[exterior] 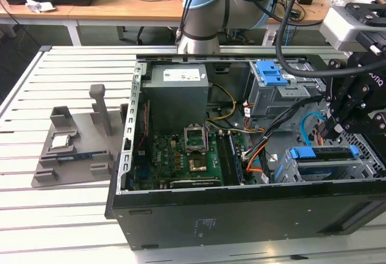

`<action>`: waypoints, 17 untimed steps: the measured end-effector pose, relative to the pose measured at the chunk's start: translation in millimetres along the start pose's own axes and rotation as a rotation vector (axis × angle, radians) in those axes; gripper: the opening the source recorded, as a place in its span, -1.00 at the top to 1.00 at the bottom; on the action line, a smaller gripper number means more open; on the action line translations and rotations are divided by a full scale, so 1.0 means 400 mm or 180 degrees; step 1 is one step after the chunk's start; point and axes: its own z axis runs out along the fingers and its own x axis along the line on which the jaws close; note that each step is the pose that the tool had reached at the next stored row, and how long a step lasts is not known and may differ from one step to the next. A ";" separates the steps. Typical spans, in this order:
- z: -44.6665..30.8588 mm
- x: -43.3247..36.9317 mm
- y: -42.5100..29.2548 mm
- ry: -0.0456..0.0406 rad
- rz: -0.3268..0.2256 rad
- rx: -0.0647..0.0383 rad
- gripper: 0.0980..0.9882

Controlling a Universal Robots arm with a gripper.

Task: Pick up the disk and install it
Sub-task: 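Insert the disk into the insertion slot, then insert the first disk wire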

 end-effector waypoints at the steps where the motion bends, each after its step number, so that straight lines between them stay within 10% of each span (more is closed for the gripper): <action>1: 0.000 0.000 0.000 0.0000 0.0000 0.0000 0.96; 17: 0.000 -0.009 -0.031 0.0007 0.0000 0.0000 0.98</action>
